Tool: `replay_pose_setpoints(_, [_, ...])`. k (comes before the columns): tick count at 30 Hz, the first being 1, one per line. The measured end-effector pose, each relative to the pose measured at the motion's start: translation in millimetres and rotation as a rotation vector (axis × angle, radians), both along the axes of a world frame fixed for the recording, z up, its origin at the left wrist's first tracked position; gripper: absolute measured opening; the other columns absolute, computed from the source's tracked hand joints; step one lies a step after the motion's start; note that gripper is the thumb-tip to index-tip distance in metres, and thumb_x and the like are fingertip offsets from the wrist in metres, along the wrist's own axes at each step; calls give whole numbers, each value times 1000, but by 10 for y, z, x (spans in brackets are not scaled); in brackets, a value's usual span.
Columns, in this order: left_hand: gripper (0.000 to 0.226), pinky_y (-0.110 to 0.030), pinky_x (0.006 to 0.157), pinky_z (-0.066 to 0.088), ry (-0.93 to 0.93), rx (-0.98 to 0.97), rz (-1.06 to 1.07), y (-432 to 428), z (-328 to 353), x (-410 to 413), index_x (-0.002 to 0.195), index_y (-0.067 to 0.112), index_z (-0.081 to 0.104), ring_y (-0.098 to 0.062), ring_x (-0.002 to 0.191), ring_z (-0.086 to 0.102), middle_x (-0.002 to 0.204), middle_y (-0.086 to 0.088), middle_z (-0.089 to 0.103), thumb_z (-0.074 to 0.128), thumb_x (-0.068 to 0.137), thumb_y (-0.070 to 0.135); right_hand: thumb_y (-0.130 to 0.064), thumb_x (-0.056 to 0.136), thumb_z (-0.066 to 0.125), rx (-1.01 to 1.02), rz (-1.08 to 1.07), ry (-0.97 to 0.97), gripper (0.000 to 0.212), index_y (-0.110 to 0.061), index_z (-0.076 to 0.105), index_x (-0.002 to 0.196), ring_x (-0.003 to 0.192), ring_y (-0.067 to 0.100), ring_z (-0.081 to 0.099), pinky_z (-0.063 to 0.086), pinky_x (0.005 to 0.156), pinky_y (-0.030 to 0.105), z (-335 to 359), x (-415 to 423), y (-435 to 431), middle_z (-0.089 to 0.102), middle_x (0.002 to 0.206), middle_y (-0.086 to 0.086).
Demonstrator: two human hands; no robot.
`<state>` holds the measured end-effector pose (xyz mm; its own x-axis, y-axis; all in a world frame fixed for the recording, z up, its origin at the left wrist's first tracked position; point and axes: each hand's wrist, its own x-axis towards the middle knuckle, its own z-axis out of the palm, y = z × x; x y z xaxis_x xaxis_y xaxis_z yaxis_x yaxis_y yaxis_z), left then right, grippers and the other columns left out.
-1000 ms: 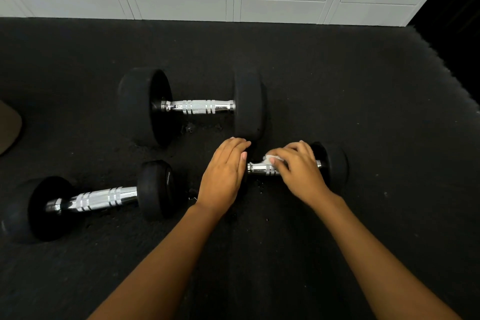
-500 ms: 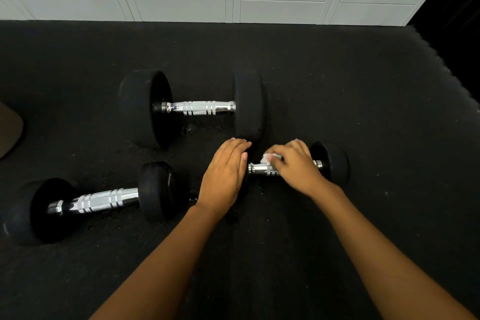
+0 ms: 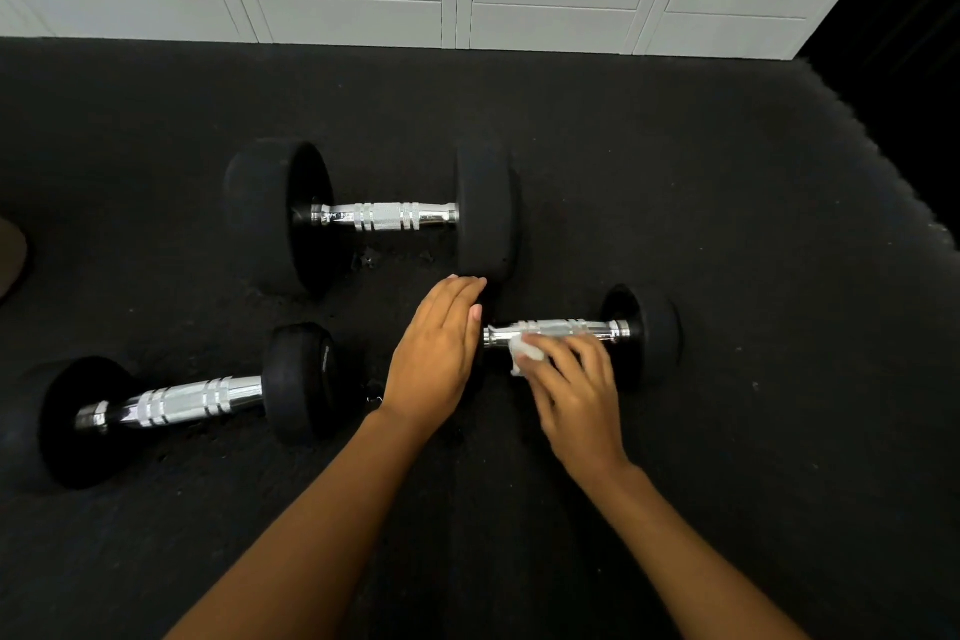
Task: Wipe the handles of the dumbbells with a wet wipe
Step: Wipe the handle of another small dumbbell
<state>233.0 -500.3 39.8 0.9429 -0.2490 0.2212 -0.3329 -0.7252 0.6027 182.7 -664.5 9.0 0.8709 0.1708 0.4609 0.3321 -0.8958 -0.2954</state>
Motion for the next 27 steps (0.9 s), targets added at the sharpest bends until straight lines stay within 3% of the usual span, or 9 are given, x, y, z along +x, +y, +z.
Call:
replay_pose_setpoints(6, [50,-17,111,15,-6,-8,9,-8,-15,6,132,9,46,-14,132,33,134,-4,50,20,97,34,-6,82,64,147,-157,-91,17,-9,69,97,97,18,47,45,85,36,10,-13,-268,66,104,6])
replay_pose_setpoints(12, [50,-19,111,17,-4,-10,5,3,-34,18,132,10,45,-14,133,32,135,-4,49,19,97,34,-10,86,59,73,16,11,17,-9,66,102,102,17,52,41,94,27,25,84,6,64,107,6])
replay_pose_setpoints(19, [48,-15,110,14,-9,-3,9,-2,-25,11,132,11,46,-12,132,32,134,-4,50,20,97,32,-13,92,51,150,-113,40,25,-9,62,114,104,15,50,44,93,32,78,155,-85,64,110,4])
replay_pose_setpoints(23, [48,-16,110,14,-9,-13,4,3,-21,16,131,10,47,-14,131,34,133,-4,50,21,97,32,-13,91,47,100,-75,70,30,-9,61,117,105,17,49,46,92,31,53,121,-10,61,110,6])
replay_pose_setpoints(27, [48,-18,111,16,-13,-15,4,0,-25,16,130,9,48,-14,131,34,133,-5,51,21,97,32,-12,91,48,120,-84,100,28,-10,63,115,108,13,46,40,96,22,100,183,-68,63,110,4])
